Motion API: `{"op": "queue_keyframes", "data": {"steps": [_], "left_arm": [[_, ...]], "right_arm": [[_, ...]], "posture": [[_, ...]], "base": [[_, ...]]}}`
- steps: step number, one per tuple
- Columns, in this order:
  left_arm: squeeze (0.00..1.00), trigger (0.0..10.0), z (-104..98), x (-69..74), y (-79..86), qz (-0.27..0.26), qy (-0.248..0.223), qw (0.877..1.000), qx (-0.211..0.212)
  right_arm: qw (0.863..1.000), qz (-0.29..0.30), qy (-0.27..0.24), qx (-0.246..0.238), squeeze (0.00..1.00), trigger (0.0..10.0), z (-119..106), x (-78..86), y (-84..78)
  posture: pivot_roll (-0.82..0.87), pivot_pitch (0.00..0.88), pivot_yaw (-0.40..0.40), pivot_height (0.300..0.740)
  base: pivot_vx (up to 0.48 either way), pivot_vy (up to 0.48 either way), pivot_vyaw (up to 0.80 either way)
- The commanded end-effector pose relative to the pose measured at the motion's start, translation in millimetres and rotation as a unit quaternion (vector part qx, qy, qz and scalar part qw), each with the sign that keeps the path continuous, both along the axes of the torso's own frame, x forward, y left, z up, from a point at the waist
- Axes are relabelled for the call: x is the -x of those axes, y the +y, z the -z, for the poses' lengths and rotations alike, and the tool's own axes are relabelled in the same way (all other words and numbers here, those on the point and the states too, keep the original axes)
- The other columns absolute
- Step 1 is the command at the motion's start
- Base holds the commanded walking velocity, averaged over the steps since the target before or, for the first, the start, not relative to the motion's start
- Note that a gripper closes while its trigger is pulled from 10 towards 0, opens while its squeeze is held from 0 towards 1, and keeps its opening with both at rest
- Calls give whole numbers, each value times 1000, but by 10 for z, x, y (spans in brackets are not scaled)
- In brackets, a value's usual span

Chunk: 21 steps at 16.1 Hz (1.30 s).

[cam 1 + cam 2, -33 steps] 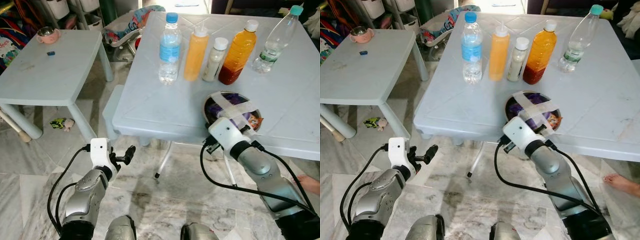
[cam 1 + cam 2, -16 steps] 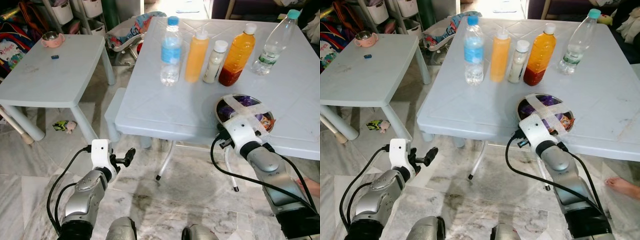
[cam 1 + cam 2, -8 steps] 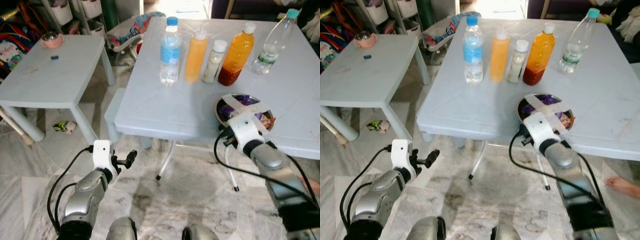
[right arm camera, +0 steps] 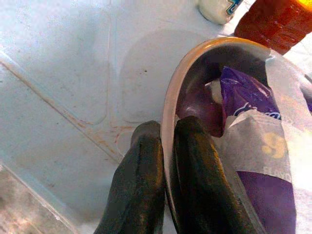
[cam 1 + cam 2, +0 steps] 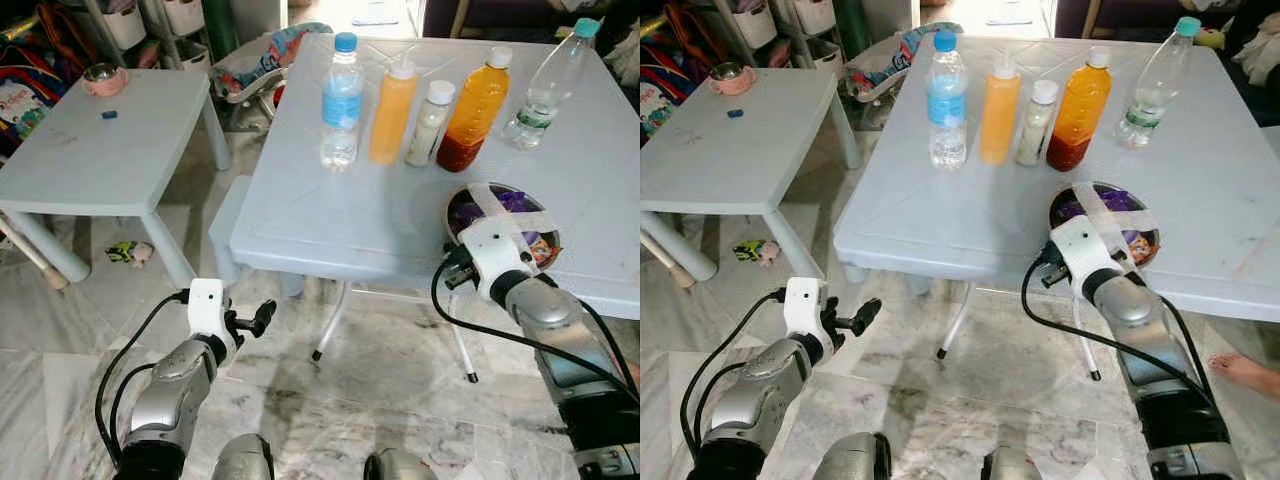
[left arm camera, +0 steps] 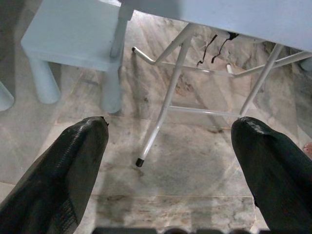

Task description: Restocking fridge

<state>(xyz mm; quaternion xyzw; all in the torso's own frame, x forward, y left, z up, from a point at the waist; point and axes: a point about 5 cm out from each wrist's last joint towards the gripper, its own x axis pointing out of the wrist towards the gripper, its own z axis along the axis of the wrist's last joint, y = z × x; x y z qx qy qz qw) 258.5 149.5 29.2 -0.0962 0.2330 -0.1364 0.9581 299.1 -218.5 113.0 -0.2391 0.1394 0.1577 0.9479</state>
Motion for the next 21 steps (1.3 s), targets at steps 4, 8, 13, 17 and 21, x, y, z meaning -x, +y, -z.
{"op": "queue_keyframes", "data": {"steps": [4, 8, 13, 17, 21], "left_arm": [[0, 10000, -75, -65, 81, -36, -15, 999, -14], [0, 10000, -112, -89, 261, -80, -35, 996, -20], [0, 10000, -115, -88, 275, -102, -44, 994, -19], [0, 10000, -89, -96, 146, -96, -45, 994, -9], [0, 10000, -100, -119, 163, -109, -53, 993, -5]], "right_arm": [[999, -14, 29, -41, 0, 0, 29, 5, 100], [996, -38, -46, -63, 0, 7569, -158, 4, 333], [996, -46, -56, -46, 0, 10000, -89, 64, 445], [991, -88, -96, -15, 0, 10000, -143, 90, 537], [985, -129, -113, -16, 0, 10000, -139, 141, 668]], "posture": [[17, 96, 43, 740], [12, 88, 21, 740], [-6, 49, 17, 740], [-9, 29, 11, 740], [-13, 23, 3, 740]], "base": [[0, 0, 0], [0, 0, 0], [0, 0, 0], [0, 0, 600], [0, 0, 800]]}}
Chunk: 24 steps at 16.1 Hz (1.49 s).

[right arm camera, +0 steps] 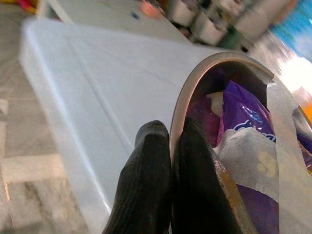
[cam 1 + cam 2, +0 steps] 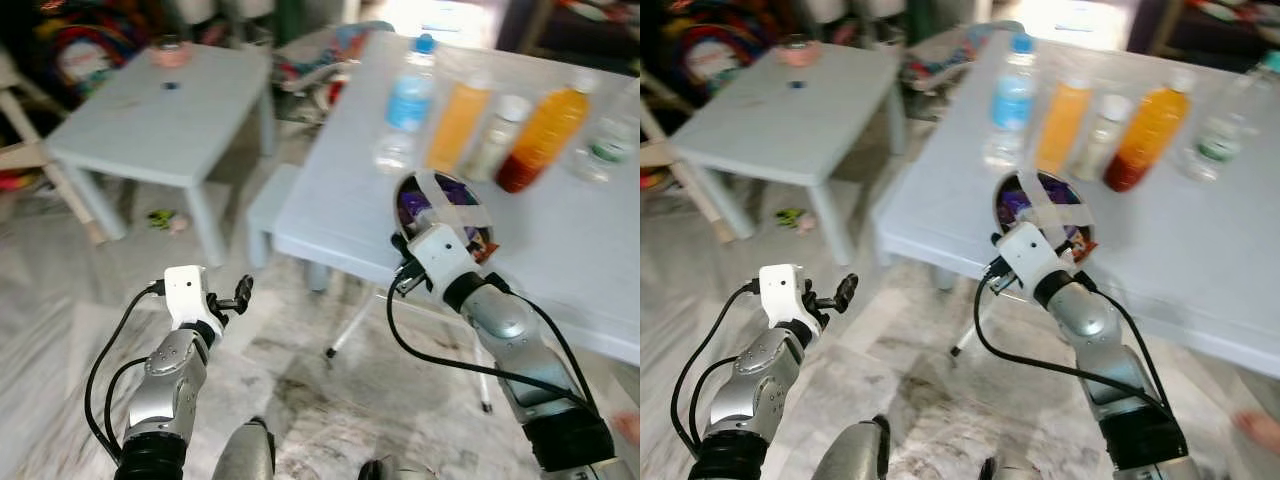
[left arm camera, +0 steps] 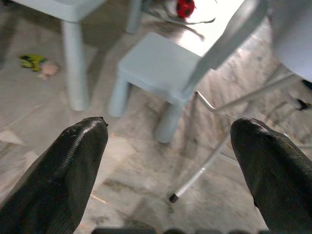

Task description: Restocking fridge

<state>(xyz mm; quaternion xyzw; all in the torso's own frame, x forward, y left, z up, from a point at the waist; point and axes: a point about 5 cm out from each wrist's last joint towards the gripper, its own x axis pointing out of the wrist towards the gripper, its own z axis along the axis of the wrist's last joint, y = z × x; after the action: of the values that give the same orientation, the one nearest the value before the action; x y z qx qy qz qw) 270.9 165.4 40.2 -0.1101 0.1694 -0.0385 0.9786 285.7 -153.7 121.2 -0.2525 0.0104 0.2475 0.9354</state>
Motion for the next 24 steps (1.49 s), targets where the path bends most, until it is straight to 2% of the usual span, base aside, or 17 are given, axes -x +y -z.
{"op": "queue_keyframes", "data": {"steps": [1, 3, 5, 9, 15, 17, 19, 24], "left_arm": [[0, 10000, 15, -6, 19, -7, 2, 1000, -4], [0, 10000, -19, -50, 25, -9, -9, 1000, -10], [0, 10000, -65, -87, 39, -14, -21, 1000, -16], [0, 10000, -118, -93, 132, -36, -57, 995, -78], [0, 10000, -15, 251, 339, -21, -78, 985, -150], [0, 10000, -9, 251, 342, -31, -80, 984, -159], [0, 10000, -35, 189, 306, -32, -86, 982, -162], [0, 10000, -109, 103, 297, -38, -99, 981, -165]], "right_arm": [[1000, -25, -13, 4, 0, 10000, -7, 41, 88], [997, -60, -27, 29, 0, 10000, 5, 75, 203], [995, -84, -38, 25, 0, 10000, -44, 65, 284], [993, -111, -42, 28, 0, 10000, -41, 94, 338], [997, -70, -22, -15, 0, 10000, 125, 215, 295], [997, -75, -18, -14, 0, 10000, 178, 214, 341], [997, -80, -18, -14, 0, 10000, 180, 169, 378], [996, -83, -36, -14, 0, 10000, 103, 80, 401]], "posture": [[-11, 19, 3, 740], [-9, 15, 3, 740], [-8, 12, -3, 740], [-6, 2, -12, 740], [26, 0, -28, 740], [34, 0, -34, 740], [44, 0, -38, 740], [48, 0, -5, 740]], "base": [[-251, 0, 800], [-139, 0, 800], [0, 0, 800], [0, 0, 800], [0, 0, 800], [0, 0, 800], [0, 0, 800], [-311, 0, 800]]}}
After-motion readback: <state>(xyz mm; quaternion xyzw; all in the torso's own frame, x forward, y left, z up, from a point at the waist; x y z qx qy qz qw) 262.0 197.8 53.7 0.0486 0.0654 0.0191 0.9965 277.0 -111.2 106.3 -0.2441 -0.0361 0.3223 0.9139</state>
